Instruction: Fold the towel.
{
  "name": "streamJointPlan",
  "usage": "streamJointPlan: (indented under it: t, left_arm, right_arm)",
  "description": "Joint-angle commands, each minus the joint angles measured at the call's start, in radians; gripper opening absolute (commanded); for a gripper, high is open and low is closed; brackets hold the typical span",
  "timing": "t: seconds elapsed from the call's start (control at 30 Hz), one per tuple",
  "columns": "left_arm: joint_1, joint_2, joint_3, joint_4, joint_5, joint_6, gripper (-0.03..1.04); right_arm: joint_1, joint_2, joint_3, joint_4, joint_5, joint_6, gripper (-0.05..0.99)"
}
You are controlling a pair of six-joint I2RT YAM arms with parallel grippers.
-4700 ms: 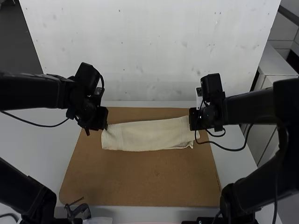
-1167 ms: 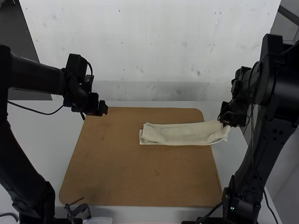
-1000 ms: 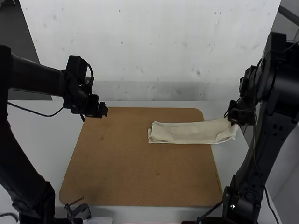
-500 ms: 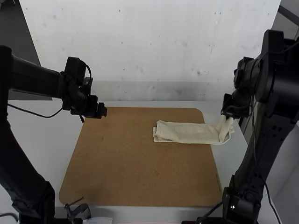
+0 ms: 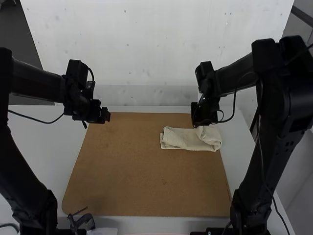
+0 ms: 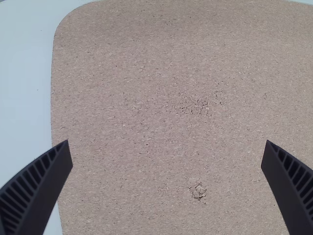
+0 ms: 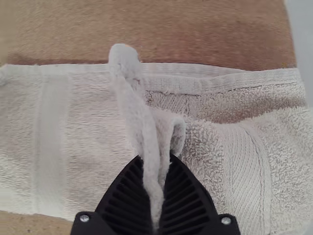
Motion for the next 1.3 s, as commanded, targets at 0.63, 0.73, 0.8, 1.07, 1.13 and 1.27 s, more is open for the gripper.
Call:
streamJointPlan:
  t: [0.63,0.73,0.8,1.07,1.13,1.27]
  left_arm:
    - [0.018,-0.033,-0.013,0.012,0.008,0.004,1.01]
    - [0.018,-0.031,-0.018,0.014,0.008,0.004,1.01]
    - [0.021,-0.033,-0.024,0.023,0.008,0.006,1.01]
    - [0.028,-0.022,-0.041,0.052,0.009,0.019,1.01]
    - [0.028,-0.022,-0.041,0.052,0.009,0.019,1.01]
    - [0.027,-0.022,-0.041,0.053,0.009,0.019,1.01]
  right_arm:
    - [0.303,0.220,0.264,-0.054,0.139,0.177,0.02]
    - [0.329,0.240,0.279,-0.071,0.141,0.192,0.02]
    - [0.341,0.259,0.278,-0.071,0.141,0.197,0.02]
    - [0.323,0.216,0.240,0.009,0.124,0.203,0.98]
    - [0.309,0.185,0.241,0.008,0.113,0.201,0.96]
    - [0.277,0.128,0.238,0.008,0.110,0.205,0.76]
